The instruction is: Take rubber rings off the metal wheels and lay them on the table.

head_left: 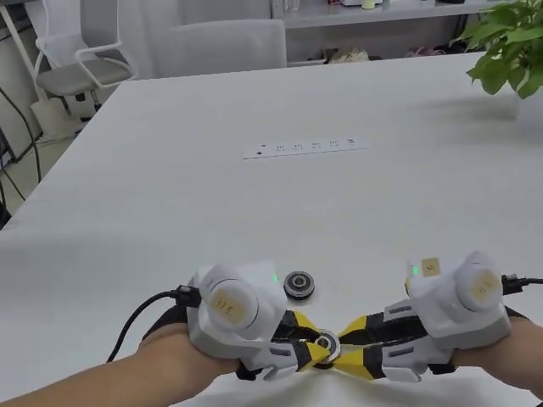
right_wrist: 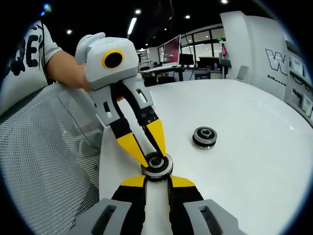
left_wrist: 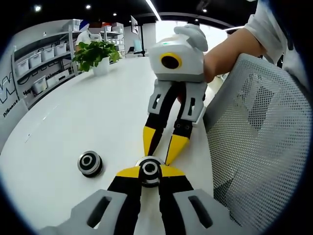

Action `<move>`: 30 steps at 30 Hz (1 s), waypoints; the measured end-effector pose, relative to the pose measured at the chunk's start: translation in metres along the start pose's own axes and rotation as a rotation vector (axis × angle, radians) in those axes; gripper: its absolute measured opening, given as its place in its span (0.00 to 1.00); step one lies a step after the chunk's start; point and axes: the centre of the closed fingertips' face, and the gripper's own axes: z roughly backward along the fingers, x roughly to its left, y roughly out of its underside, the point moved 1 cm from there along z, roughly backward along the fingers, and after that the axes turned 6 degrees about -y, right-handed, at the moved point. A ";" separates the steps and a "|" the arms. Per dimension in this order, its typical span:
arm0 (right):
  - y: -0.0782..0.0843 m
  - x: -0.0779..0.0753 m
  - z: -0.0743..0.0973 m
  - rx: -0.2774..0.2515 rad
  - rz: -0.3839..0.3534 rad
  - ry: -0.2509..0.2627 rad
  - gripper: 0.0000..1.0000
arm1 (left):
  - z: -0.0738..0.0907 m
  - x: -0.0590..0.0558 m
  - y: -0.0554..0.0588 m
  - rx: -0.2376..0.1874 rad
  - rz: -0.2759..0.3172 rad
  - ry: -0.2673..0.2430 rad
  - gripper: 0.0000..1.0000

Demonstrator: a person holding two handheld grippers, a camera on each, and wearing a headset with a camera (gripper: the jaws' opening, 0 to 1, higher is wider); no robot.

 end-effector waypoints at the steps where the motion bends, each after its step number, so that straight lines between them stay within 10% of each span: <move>1: 0.001 0.000 0.001 -0.001 -0.009 0.000 0.12 | 0.000 0.000 0.000 0.000 0.000 0.000 0.07; 30: 0.007 0.002 0.002 0.050 0.028 0.000 0.00 | 0.000 0.000 0.000 0.000 0.002 -0.011 0.07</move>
